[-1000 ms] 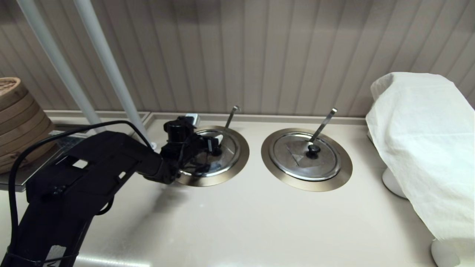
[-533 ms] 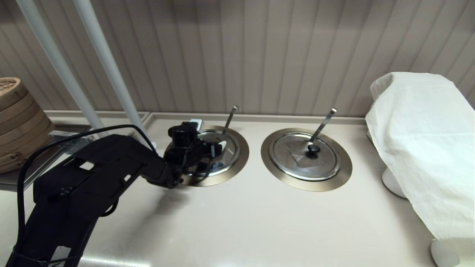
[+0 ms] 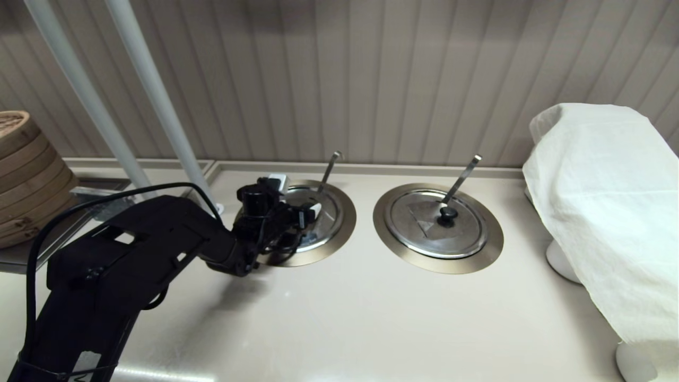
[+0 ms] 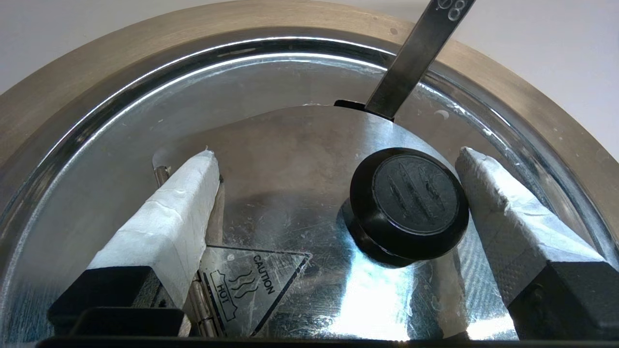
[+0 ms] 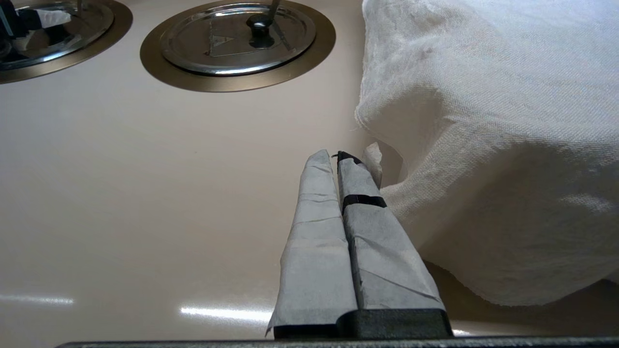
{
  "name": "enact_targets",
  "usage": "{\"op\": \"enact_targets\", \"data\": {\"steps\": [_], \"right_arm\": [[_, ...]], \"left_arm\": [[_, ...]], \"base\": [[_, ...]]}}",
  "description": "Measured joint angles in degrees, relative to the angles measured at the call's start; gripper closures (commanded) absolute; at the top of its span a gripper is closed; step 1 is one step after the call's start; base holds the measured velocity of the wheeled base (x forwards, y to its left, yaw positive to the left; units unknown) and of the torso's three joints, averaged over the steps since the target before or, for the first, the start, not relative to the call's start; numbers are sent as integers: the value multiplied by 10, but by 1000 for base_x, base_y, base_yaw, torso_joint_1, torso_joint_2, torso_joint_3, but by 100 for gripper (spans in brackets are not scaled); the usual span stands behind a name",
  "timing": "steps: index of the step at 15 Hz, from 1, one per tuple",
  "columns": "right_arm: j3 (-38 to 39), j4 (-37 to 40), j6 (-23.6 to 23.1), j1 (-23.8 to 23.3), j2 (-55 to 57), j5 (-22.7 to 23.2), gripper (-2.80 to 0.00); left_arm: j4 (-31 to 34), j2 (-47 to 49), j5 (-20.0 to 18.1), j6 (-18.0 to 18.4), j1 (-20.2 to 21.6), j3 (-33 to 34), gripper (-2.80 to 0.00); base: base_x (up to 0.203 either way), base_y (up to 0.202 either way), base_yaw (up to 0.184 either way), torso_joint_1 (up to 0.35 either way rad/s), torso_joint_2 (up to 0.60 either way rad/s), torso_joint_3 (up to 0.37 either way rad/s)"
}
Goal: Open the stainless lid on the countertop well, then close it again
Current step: Open the lid
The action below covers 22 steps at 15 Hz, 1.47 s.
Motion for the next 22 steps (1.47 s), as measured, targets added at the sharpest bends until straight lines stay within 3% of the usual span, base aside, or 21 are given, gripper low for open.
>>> {"op": "enact_targets", "data": {"steps": [13, 18, 22], "right_arm": [[0, 0, 0, 0, 0, 0, 0], [0, 0, 0, 0, 0, 0, 0], [0, 0, 0, 0, 0, 0, 0]], "left_arm": [[-2, 12, 2, 15, 0, 0, -280], [-39, 23, 23, 70, -1, 8, -280], [-44, 28, 24, 72, -3, 9, -280]], "base": [[0, 0, 0, 0, 0, 0], [0, 0, 0, 0, 0, 0], [0, 0, 0, 0, 0, 0]]}}
